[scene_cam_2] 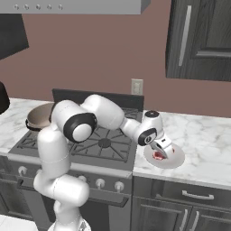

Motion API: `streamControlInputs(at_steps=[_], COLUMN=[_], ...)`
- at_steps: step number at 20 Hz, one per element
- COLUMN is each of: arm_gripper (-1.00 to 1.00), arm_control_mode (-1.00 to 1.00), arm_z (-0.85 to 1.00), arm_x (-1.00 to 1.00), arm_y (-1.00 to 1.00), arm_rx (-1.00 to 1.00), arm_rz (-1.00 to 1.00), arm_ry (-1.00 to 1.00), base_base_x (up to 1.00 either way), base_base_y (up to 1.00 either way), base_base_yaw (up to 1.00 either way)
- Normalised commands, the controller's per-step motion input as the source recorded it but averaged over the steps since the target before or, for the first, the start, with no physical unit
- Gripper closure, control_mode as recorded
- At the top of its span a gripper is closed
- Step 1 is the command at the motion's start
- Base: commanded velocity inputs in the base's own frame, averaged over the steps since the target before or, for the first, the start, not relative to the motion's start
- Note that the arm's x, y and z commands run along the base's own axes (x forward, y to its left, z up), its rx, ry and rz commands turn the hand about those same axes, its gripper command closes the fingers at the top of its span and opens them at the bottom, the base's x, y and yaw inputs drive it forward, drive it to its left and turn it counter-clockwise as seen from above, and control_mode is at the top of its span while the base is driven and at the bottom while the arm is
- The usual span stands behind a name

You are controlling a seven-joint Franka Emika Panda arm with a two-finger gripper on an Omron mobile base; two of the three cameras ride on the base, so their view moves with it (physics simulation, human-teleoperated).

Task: Retrieve the frozen meat and place it in the pot on a burner. Then turn the burner on.

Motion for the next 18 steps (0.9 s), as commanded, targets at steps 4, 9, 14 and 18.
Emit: streamControlInputs(at_steps=[4, 9, 14, 18], arm_gripper=[-1.0, -1.0, -1.0, -1.0], arm_control_mode=[-1.0, -1.0, -1.0, -1.0], arm_z=[-0.11, -0.31, -0.2, -0.07], arm_x=[0.0, 0.0, 0.0, 0.0], arm_y=[0.0, -0.01, -0.04, 0.0], arm_rx=[0.0, 0.0, 0.02, 0.02], arm_rz=[0.0, 0.0, 0.0, 0.0], arm_ry=[0.02, 0.0, 0.0, 0.0], base_base_x=[0.0, 0.0, 0.0, 0.0], base_base_y=[0.0, 0.0, 0.0, 0.0], base_base_yaw=[0.0, 0.0, 0.0, 0.0])
